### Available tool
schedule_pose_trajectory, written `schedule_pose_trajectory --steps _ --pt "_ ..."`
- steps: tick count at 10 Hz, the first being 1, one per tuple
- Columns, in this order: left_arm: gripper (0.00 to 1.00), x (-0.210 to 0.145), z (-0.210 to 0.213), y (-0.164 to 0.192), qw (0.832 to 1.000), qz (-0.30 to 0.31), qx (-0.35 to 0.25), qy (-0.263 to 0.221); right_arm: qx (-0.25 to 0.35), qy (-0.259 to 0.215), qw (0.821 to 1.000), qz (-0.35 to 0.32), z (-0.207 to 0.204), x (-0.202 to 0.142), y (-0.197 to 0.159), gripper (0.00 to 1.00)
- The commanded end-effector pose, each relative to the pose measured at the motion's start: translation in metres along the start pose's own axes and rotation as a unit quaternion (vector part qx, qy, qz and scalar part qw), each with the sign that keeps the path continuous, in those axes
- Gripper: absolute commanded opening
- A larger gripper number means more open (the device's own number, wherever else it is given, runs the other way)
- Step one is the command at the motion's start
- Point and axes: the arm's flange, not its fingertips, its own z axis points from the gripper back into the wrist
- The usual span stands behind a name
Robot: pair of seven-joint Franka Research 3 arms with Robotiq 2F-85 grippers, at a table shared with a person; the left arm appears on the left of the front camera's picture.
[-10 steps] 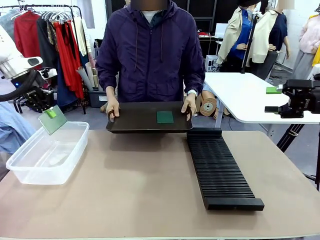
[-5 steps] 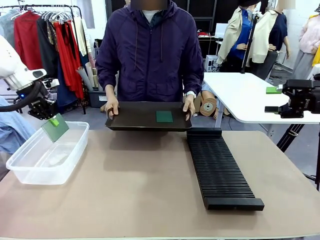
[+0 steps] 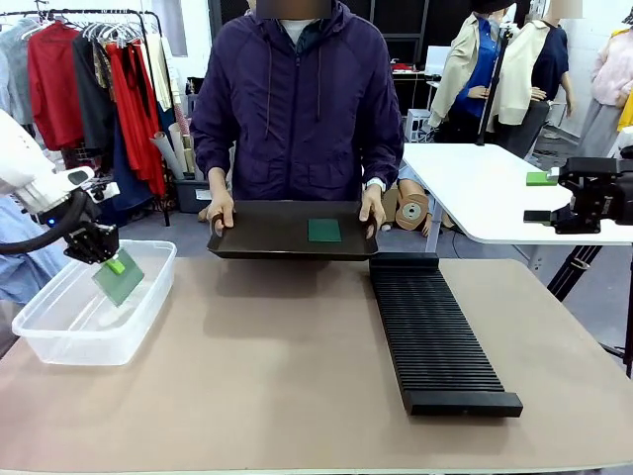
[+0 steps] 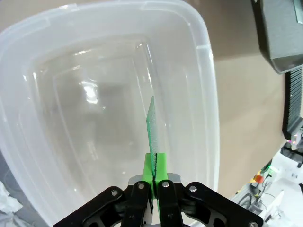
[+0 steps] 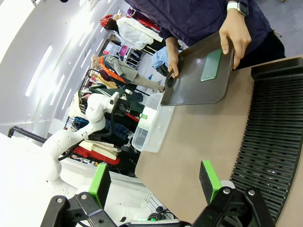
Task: Sort PCBs into racks and boxes based on the side picked up.
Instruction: If the short side of the Blank PCB is picked up, insert it into the PCB Rack ; if the long side is picked up, place it in the Organizing box.
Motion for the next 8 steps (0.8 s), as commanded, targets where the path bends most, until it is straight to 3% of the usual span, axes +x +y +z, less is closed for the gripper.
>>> schedule_pose_trajectory --steps 1,8 --pt "0.0 -0.004 -0.015 0.008 1.0 0.005 -0.017 -0.006 0.001 -0.006 1.0 0.003 -0.001 0.001 0.002 1.0" --pt "0.0 0.001 -0.04 0.022 1.0 0.002 -0.015 0.004 0.001 -0.006 1.0 0.003 -0.001 0.001 0.002 1.0"
